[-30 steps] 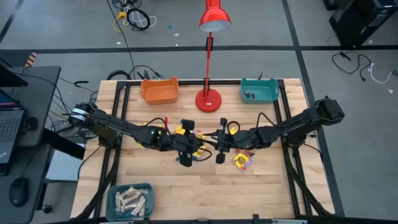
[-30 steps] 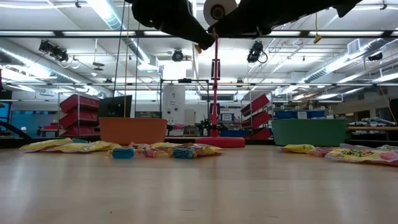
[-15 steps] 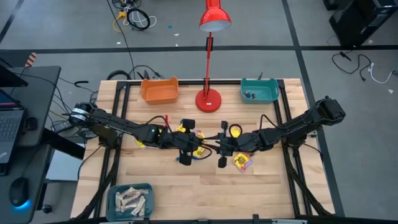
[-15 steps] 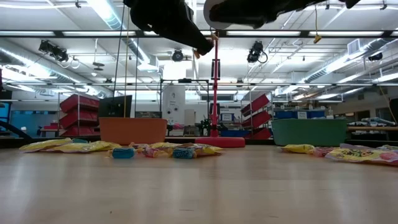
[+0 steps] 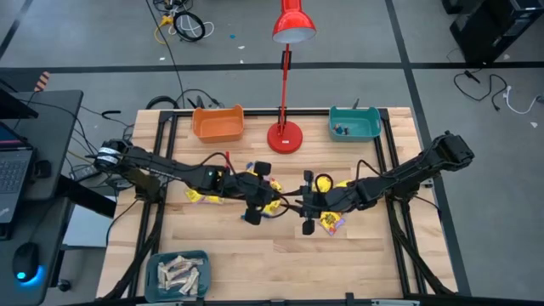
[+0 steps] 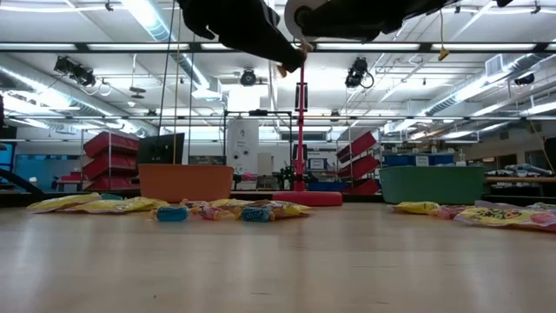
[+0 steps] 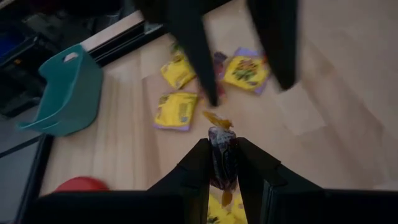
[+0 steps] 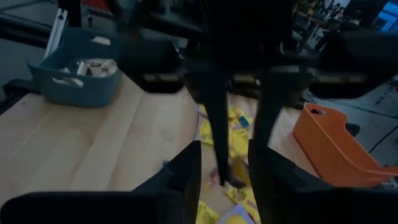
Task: Sort candy
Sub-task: Put the small brown candy into the green bin
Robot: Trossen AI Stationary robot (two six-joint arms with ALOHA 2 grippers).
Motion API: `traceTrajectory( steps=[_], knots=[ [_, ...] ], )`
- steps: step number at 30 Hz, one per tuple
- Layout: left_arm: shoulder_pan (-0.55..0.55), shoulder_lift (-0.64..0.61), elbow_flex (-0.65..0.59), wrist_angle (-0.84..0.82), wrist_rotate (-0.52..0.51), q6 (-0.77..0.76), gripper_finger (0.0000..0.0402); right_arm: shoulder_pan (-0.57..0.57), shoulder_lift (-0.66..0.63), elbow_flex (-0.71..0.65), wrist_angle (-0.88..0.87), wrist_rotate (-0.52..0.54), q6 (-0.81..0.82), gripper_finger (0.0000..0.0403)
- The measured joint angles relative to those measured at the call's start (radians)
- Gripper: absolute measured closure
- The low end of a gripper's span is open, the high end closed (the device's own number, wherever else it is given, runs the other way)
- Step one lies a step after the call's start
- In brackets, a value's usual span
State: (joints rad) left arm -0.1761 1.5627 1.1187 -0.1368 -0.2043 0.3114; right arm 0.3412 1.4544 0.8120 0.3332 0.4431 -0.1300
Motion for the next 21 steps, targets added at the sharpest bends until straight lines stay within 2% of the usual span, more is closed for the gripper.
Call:
traceTrajectory(
  steps=[21],
  knots=[
    [0.0, 0.0, -0.001, 0.063, 0.067, -0.001, 0.0337, 0.0, 0.0, 0.0, -0.017, 0.007, -0.009, 0.0282]
  ],
)
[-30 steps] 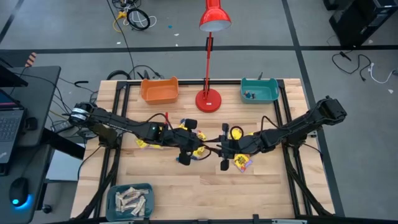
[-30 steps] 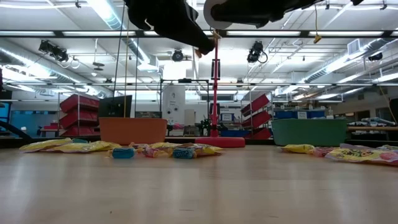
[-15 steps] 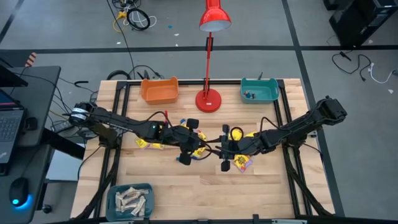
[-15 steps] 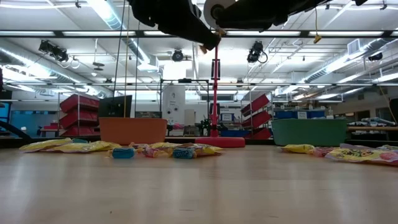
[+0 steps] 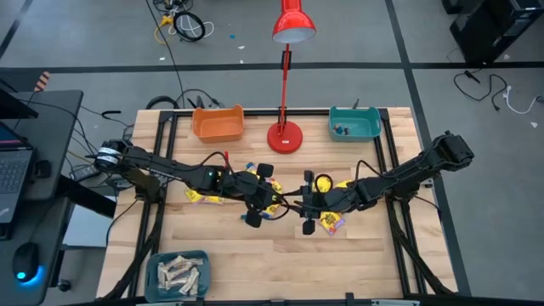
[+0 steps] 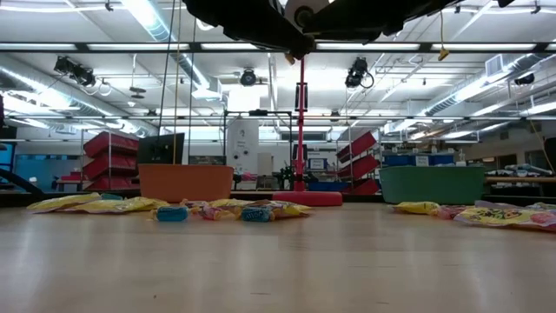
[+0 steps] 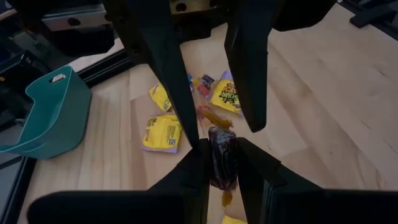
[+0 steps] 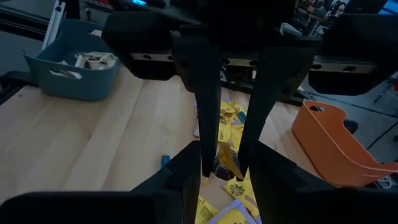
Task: Sort candy
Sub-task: Put the small brown candy into the green bin
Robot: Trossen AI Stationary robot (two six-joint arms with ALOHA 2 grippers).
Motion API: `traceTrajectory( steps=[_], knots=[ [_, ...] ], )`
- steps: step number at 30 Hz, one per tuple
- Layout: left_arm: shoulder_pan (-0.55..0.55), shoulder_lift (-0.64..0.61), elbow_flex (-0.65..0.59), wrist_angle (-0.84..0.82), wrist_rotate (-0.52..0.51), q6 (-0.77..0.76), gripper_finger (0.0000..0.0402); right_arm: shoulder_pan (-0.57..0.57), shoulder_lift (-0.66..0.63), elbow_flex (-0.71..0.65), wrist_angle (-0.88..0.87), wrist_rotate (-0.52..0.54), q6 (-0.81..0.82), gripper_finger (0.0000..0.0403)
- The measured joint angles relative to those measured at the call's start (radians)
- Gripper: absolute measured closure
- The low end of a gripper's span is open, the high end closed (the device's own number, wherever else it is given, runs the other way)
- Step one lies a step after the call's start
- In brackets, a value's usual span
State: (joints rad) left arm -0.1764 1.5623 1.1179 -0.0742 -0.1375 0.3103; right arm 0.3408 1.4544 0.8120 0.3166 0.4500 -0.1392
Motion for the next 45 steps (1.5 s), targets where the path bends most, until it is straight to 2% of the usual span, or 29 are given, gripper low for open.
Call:
traceTrajectory(
  steps=[6, 19, 30, 45],
  knots=[
    [0.0, 0.0, 0.0, -0.002, 0.001, 0.0, 0.0337, 0.0, 0.0, 0.0, 0.002, 0.001, -0.018, 0.0303],
    [0.0, 0.0, 0.0, -0.005, 0.0, -0.001, 0.0337, 0.001, 0.0, 0.0, 0.003, 0.001, -0.064, 0.0399],
    [0.0, 0.0, 0.0, -0.006, 0.0, -0.032, 0.0329, 0.001, 0.0, 0.0, 0.004, 0.002, -0.074, 0.0402],
    [0.0, 0.0, 0.0, -0.045, -0.007, -0.055, 0.0263, 0.001, 0.0, 0.0, 0.019, 0.022, -0.074, 0.0403]
  ],
)
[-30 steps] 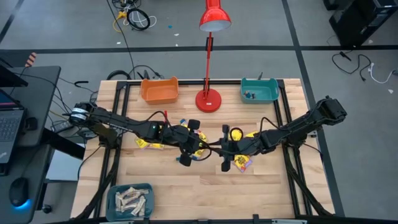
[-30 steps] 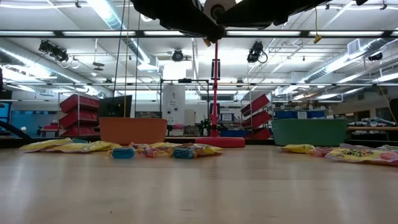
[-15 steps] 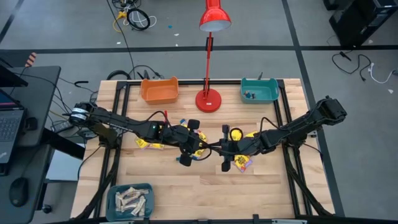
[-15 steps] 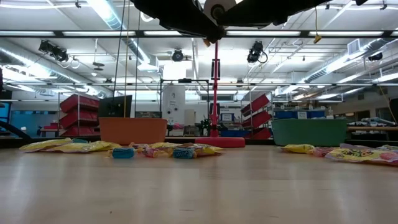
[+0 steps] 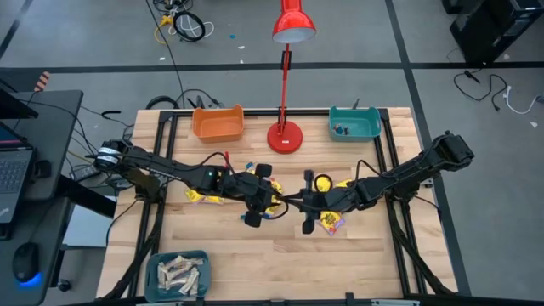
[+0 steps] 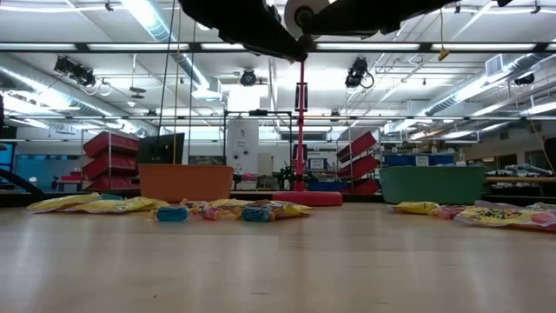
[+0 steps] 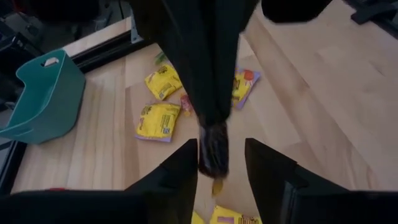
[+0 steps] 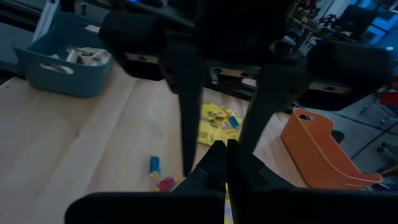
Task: Sort candy
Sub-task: Put the small brown candy into the green bin
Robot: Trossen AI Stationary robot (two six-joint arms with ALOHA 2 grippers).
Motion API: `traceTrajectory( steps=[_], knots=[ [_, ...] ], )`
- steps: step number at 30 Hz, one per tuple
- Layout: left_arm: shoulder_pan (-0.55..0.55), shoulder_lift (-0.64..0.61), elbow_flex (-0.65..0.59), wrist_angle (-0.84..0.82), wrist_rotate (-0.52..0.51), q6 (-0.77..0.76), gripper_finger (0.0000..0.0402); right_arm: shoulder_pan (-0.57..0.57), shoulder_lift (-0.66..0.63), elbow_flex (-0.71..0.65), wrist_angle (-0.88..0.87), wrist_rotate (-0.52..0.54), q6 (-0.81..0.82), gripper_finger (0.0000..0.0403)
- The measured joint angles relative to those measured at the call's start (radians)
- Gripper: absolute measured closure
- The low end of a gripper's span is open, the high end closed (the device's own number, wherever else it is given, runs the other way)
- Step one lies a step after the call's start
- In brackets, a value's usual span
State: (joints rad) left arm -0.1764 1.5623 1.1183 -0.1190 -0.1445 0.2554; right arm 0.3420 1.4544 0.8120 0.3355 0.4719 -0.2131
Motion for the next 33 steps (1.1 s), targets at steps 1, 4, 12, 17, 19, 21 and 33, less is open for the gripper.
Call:
traceTrajectory(
  steps=[1, 4, 12, 17, 19, 21, 33],
  knots=[
    [0.0, 0.0, 0.0, -0.011, -0.01, 0.0, 0.0261, 0.0, 0.0, 0.0, 0.0, 0.011, 0.0, 0.0403],
    [0.0, 0.0, 0.0, -0.062, -0.062, -0.005, 0.0259, 0.0, 0.0, 0.0, -0.001, 0.029, -0.009, 0.0403],
    [0.0, -0.007, 0.0, -0.253, -0.309, -0.105, 0.0258, -0.006, 0.0, 0.0, -0.014, 0.128, -0.001, 0.0403],
    [0.0, -0.028, 0.0, -0.382, -0.381, -0.174, 0.0258, -0.054, -0.036, 0.0, -0.105, 0.22, 0.054, 0.0403],
    [0.0, -0.036, 0.0, -0.425, -0.386, -0.197, 0.0259, -0.088, -0.063, 0.0, -0.155, 0.22, 0.096, 0.0403],
    [0.0, -0.048, 0.0, -0.462, -0.386, -0.223, 0.0259, -0.126, -0.091, -0.001, -0.205, 0.215, 0.138, 0.0403],
    [-0.018, -0.124, -0.017, -0.552, -0.39, -0.287, 0.0259, -0.391, -0.27, 0.0, -0.487, 0.136, 0.332, 0.0403]
  ],
)
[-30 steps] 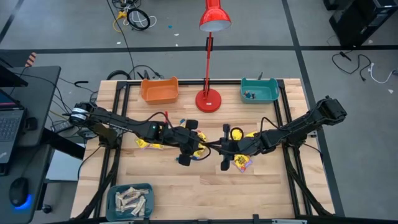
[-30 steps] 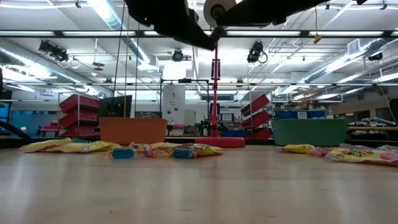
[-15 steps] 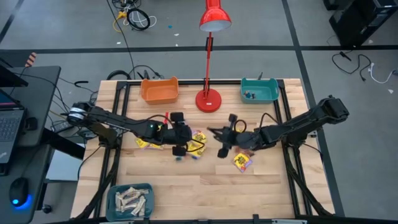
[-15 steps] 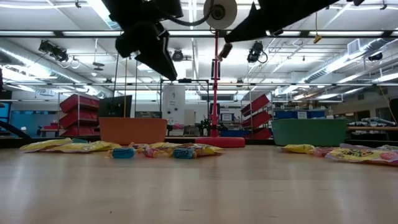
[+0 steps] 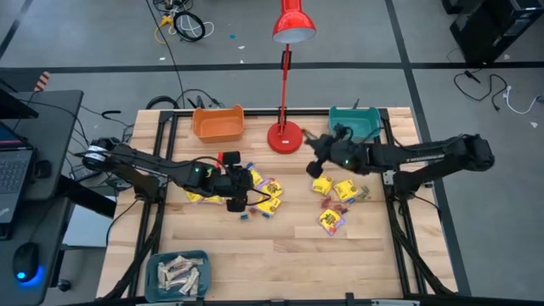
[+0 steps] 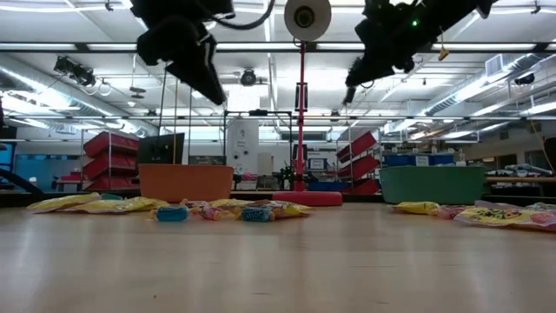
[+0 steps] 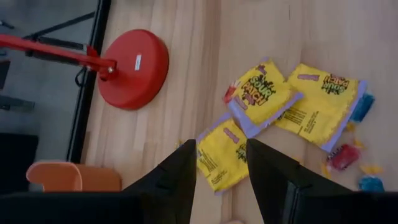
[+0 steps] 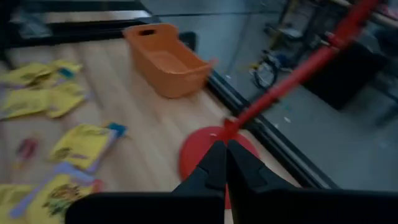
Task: Sort candy
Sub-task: Put the small brown candy into the green bin
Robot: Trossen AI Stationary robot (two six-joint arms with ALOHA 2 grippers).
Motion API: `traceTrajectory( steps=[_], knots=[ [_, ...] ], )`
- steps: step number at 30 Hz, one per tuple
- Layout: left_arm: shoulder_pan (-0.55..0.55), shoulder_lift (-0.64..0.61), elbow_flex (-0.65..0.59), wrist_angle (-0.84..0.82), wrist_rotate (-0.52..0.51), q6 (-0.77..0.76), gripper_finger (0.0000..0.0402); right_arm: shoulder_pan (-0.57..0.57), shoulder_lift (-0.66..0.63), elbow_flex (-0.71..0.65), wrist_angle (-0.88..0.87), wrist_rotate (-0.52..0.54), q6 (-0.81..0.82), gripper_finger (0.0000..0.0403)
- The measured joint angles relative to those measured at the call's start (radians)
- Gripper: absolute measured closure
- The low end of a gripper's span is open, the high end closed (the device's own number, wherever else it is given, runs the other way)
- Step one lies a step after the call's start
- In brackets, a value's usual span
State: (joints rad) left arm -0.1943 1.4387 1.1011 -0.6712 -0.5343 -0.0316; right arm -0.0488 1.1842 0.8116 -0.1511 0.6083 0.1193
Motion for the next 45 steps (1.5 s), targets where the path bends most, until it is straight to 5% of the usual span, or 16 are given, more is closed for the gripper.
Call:
traceTrajectory(
  steps=[18, 30, 45],
  knots=[
    [-0.067, -0.225, -0.185, 0.023, -0.018, -0.144, 0.0259, -0.467, -0.059, 0.0, -0.426, -0.052, 0.054, 0.0403],
    [-0.089, -0.342, -0.223, -0.042, -0.024, -0.226, 0.0259, -0.737, -0.045, 0.0, -0.5, -0.381, 0.149, 0.0403],
    [-0.089, -0.349, -0.223, -0.285, -0.097, -0.442, 0.0259, -0.799, 0.143, 0.0, -0.452, -0.394, 0.166, 0.0403]
  ],
)
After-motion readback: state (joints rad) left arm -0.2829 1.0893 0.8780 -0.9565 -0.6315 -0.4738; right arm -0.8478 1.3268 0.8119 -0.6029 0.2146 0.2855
